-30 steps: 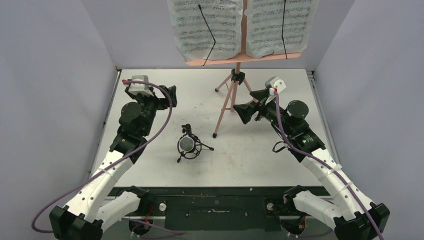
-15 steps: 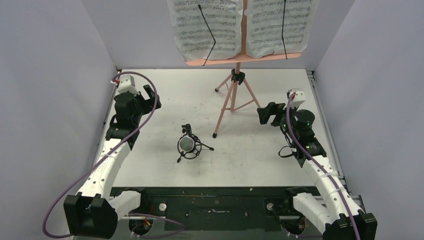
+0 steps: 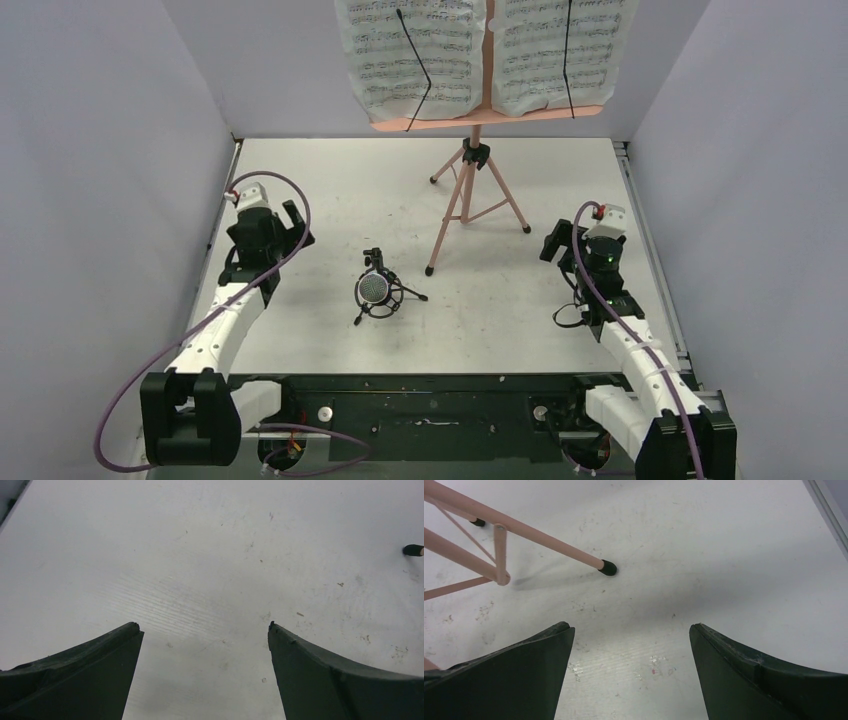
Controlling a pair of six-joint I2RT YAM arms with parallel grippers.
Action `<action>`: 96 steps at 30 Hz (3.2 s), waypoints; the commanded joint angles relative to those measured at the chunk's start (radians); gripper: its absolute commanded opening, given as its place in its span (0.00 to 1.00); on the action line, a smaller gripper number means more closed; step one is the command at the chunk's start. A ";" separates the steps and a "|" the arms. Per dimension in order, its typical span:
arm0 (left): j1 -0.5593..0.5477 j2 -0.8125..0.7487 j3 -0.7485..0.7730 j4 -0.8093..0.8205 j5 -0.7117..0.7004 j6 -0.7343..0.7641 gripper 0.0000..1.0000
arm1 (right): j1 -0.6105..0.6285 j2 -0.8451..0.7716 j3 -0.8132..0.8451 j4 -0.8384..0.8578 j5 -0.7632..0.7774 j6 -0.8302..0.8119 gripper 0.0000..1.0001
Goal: Set up the instrument practice props
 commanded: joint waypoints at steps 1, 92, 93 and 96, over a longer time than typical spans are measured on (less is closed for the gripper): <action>0.010 0.025 -0.009 0.074 -0.038 -0.002 0.96 | -0.010 0.010 -0.024 0.057 0.099 0.040 0.90; 0.009 -0.066 -0.601 1.018 0.247 0.394 0.96 | -0.020 0.287 -0.417 0.987 0.397 -0.066 0.90; 0.009 -0.053 -0.601 1.029 0.248 0.394 0.96 | -0.019 0.302 -0.411 0.997 0.394 -0.070 0.90; 0.009 -0.011 -0.600 1.069 0.248 0.393 0.97 | -0.019 0.343 -0.399 1.033 0.387 -0.080 0.90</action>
